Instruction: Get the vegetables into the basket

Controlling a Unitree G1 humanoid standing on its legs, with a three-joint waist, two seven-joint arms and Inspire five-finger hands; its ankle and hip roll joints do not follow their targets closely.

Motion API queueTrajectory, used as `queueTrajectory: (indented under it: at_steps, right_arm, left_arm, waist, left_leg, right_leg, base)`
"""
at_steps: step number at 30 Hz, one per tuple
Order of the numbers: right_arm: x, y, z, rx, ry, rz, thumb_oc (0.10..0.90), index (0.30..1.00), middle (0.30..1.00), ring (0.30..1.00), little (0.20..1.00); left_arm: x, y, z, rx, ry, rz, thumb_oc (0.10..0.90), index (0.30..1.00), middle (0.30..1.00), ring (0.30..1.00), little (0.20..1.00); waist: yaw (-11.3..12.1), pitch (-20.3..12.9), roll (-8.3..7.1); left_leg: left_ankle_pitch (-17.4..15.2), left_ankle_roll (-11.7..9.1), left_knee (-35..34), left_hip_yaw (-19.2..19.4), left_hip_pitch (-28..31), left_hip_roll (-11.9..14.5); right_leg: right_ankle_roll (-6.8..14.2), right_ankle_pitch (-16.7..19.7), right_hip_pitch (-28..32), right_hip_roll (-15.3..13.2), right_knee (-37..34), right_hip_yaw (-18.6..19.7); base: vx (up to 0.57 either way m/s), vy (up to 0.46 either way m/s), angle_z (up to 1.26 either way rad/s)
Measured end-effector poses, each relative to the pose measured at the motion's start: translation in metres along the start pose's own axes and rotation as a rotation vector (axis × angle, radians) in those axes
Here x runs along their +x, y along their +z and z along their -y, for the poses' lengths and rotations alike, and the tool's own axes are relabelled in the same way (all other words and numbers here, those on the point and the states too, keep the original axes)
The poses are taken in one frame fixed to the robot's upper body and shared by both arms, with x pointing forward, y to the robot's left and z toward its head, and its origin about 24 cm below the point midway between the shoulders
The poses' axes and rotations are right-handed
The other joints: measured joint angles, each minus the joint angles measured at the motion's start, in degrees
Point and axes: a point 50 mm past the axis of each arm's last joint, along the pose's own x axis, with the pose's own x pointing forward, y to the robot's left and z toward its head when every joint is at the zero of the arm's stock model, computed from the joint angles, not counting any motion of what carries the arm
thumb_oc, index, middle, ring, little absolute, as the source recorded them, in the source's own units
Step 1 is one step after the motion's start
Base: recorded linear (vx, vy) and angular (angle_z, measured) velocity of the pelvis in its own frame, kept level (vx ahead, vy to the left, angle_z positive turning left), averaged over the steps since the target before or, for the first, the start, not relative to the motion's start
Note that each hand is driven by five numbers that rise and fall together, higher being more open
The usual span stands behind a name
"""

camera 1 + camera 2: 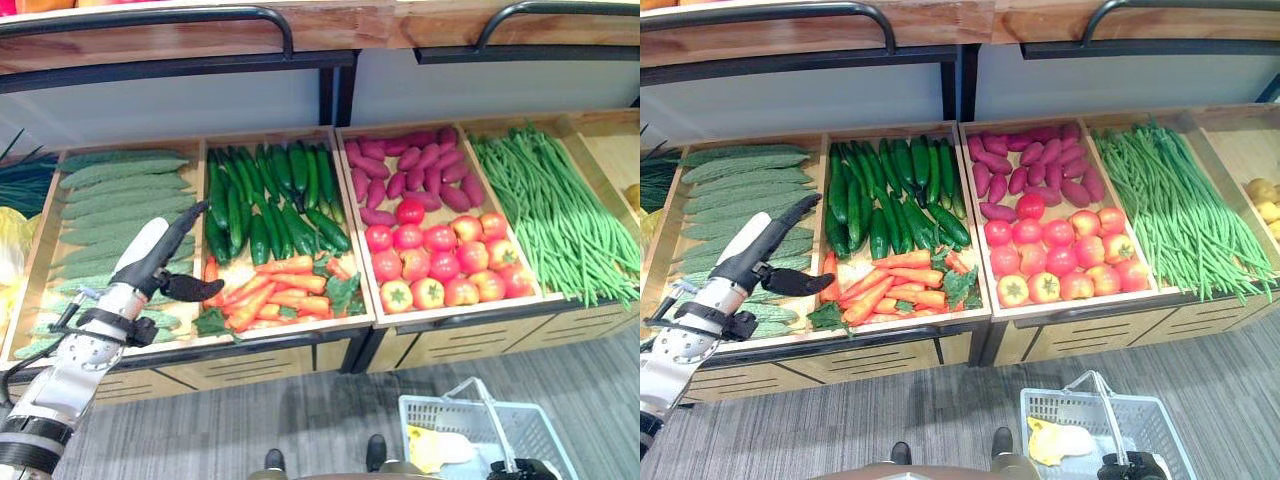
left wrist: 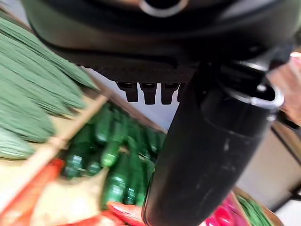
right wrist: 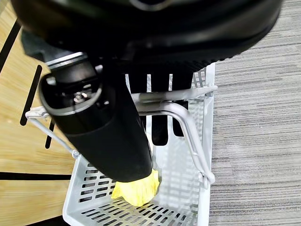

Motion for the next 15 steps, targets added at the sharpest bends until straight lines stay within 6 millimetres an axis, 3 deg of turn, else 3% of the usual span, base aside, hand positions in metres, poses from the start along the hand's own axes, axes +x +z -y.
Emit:
queueTrajectory:
  at_steps: [15]
  right_arm:
    - [0.0, 0.004, -0.002, -0.018, 0.014, 0.016, 0.4, 0.3, 0.3, 0.3, 0.3]
  left_arm:
    - [0.007, 0.001, 0.033, 0.09, -0.217, 0.011, 0.9, 1.0, 1.0, 1.0, 1.0]
  waist:
    - [-1.89, 0.05, 0.01]
  left_leg:
    - [-0.05, 0.02, -0.01, 2.5, -0.29, -0.03]
  right_leg:
    - [0.31, 0.58, -1.92, 0.17, -0.03, 2.61]
  base:
    - [0.01, -0.003, -0.09]
